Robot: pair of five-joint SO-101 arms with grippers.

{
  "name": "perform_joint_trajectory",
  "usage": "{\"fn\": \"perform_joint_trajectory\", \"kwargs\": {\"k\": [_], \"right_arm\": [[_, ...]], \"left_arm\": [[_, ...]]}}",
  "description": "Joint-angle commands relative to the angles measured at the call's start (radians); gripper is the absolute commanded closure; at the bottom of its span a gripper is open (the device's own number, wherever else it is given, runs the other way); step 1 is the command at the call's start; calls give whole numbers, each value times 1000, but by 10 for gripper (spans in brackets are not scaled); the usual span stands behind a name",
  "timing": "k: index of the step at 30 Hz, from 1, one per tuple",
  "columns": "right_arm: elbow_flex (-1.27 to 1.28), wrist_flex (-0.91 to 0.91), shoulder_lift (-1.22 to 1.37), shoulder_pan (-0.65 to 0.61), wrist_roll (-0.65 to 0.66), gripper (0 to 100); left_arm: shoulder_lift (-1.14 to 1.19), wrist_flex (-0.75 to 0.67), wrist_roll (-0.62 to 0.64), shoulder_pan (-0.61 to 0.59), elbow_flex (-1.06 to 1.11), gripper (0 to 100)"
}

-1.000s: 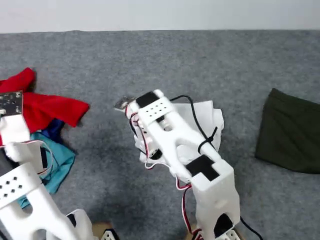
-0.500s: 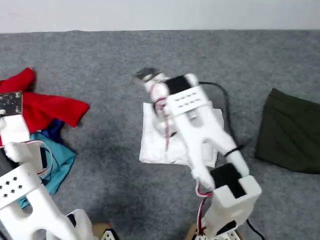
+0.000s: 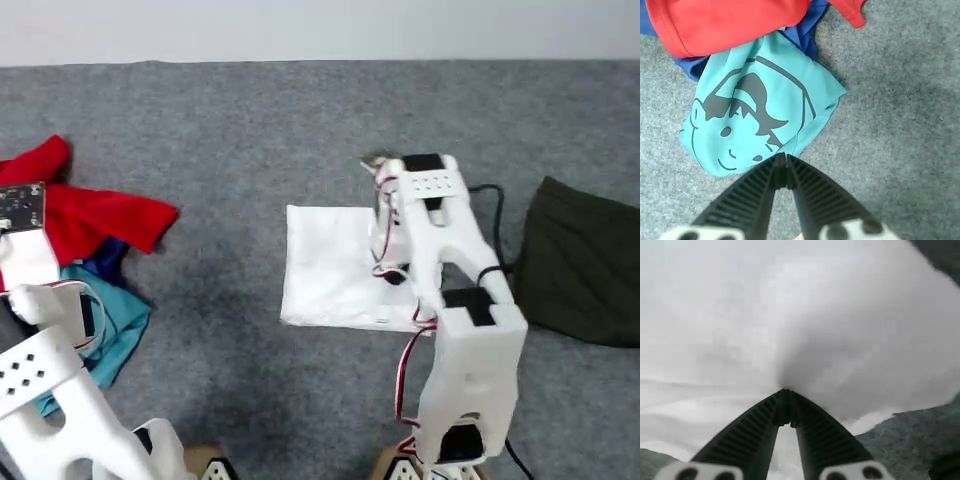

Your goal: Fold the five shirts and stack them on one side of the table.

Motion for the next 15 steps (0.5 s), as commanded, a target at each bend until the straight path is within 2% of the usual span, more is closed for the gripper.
{"fn": "perform_joint_trajectory", "kwargs": {"k": [1, 10, 15], "right_arm": [[-29, 19, -7, 62, -6, 989], [-44, 77, -205, 38, -5, 989], [-49, -81, -263, 2, -5, 987]], "left_arm": [[-15, 18, -5, 3, -8, 994], [-15, 18, -5, 3, -8, 994], [-15, 18, -5, 3, -8, 994]]}}
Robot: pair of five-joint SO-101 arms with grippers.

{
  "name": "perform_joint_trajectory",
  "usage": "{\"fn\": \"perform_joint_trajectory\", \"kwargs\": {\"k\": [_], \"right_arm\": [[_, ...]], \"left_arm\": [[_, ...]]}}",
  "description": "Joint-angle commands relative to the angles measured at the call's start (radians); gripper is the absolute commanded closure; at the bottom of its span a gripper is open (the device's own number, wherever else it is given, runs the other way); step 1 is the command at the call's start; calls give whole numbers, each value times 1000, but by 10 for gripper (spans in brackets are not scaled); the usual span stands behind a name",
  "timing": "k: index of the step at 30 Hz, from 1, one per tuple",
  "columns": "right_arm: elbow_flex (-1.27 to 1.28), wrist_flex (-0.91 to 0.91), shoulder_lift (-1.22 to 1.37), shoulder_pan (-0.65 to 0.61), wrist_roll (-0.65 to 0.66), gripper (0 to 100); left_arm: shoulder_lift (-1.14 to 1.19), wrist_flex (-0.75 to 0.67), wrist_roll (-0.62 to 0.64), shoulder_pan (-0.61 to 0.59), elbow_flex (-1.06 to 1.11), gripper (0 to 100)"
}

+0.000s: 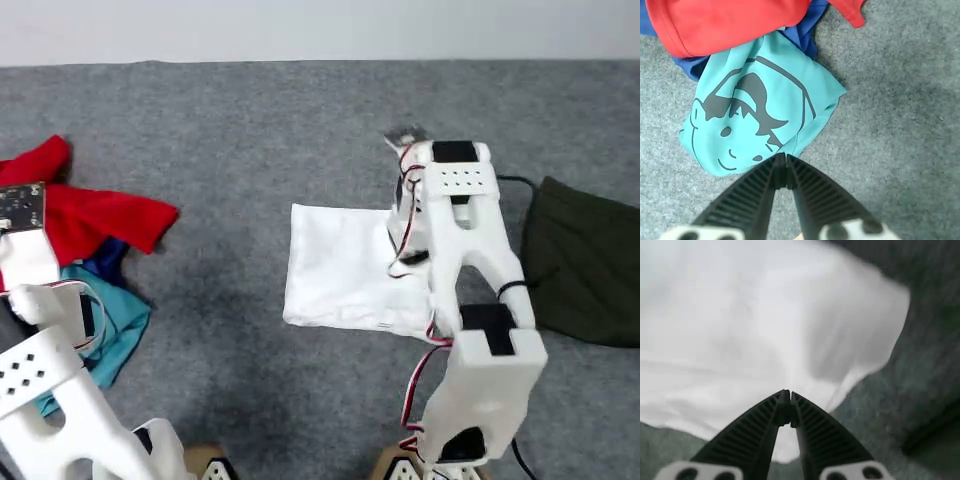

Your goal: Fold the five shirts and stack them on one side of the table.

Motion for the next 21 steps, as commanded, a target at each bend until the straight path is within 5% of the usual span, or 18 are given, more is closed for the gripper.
{"fn": "perform_joint_trajectory", "kwargs": {"k": [1, 10, 21], "right_arm": [[-48, -143, -71, -13, -5, 987], [-49, -443, 137, 41, 34, 989], [-133, -331, 77, 65, 31, 989]], "left_arm": [[-15, 18, -5, 3, -8, 994], [-15, 18, -8, 3, -8, 994], [-15, 20, -9, 3, -2, 994]]}}
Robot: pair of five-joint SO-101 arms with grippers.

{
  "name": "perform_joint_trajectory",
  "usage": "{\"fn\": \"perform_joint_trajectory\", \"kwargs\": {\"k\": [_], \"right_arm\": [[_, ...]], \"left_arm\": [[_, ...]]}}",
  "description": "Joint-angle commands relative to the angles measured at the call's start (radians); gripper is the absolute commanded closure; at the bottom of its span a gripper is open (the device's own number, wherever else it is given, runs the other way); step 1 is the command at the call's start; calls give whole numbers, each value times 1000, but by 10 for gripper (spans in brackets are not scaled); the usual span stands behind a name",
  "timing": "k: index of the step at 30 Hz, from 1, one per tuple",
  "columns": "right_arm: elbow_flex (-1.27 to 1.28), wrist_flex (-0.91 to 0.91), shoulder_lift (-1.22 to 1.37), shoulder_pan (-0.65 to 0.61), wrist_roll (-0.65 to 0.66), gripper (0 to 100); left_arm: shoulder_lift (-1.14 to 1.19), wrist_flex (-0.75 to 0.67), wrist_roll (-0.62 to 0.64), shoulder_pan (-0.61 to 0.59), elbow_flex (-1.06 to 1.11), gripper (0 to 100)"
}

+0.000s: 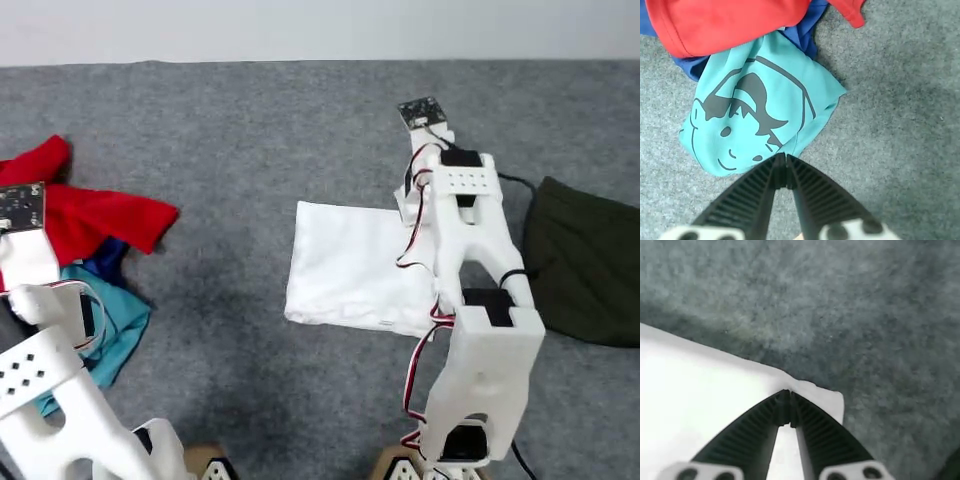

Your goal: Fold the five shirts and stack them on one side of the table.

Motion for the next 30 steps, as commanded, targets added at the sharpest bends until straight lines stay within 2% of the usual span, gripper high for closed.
{"fn": "perform_joint_trajectory", "kwargs": {"k": [1, 8, 13, 15, 19, 21, 30], "right_arm": [[-94, 79, -108, -27, 6, 989], [-106, 292, -197, -97, -5, 989], [-103, 398, -197, -91, -169, 974], [-103, 415, -179, -91, -226, 909], [-103, 421, -113, -91, -414, 712], [-103, 417, -73, -94, -457, 647], [-109, 340, 58, -91, -463, 634]], "left_arm": [[-15, 20, -9, 3, -2, 994], [-15, 20, -9, 3, -8, 994], [-15, 20, -11, 5, -8, 992], [-15, 21, -11, 28, -1, 992], [-15, 21, -35, 124, -1, 992], [-15, 21, -34, 173, -1, 992], [-15, 20, -32, 206, -1, 992]]}}
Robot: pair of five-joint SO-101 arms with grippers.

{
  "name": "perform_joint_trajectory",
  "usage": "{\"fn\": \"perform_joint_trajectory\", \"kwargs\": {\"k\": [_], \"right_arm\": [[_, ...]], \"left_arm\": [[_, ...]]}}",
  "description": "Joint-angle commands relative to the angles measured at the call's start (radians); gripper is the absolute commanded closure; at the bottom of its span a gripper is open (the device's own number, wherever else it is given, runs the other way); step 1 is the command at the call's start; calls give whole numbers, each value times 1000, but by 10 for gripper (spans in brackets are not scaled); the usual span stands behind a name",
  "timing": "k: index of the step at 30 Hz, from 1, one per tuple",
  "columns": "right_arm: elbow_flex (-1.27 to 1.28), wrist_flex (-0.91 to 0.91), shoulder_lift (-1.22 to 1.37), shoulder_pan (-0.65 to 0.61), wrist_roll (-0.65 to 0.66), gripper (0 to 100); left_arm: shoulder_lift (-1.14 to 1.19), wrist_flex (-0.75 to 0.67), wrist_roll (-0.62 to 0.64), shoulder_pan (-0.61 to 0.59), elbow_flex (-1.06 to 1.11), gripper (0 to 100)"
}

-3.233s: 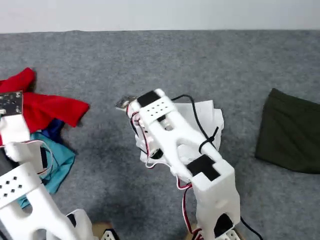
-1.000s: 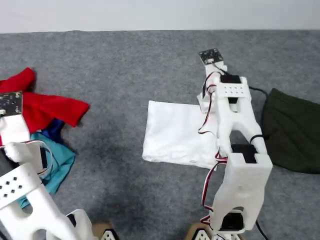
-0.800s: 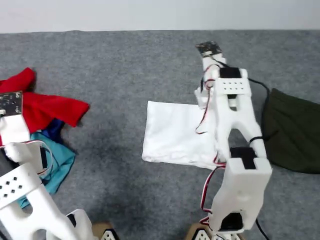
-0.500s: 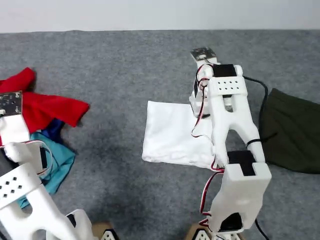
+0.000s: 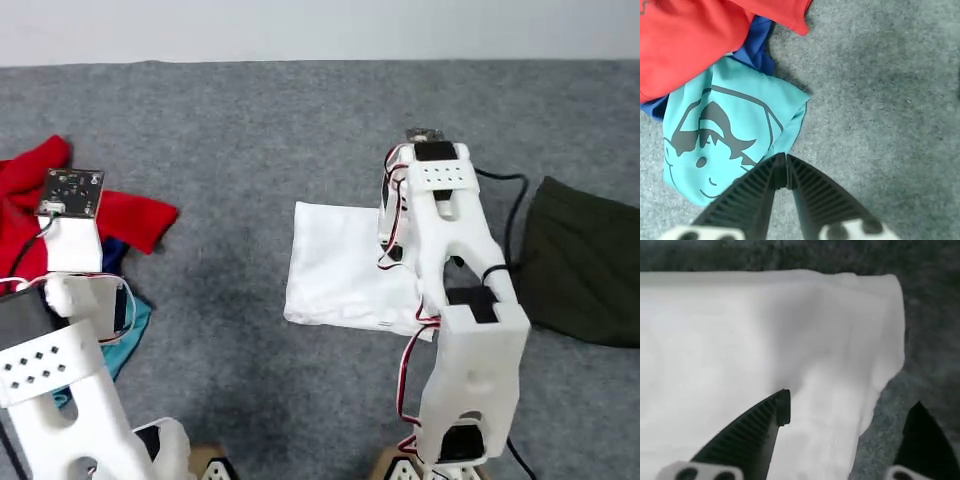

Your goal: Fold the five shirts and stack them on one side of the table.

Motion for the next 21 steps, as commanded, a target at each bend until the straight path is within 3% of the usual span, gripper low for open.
{"fn": "perform_joint_trajectory", "kwargs": {"k": [1, 6, 11, 17, 21], "right_arm": [[-48, -35, 24, -2, -9, 636], [-48, -97, 119, -10, -6, 731], [-49, -99, 139, -1, 58, 984], [-75, -13, 85, 38, 167, 987], [-135, 38, -4, 74, 425, 988]], "left_arm": [[-15, 18, -6, 6, -2, 992], [-15, 17, -6, 6, -2, 992], [-15, 17, -6, 6, -1, 992], [-15, 17, -6, 6, -1, 992], [-15, 17, -8, 6, 22, 992]]}}
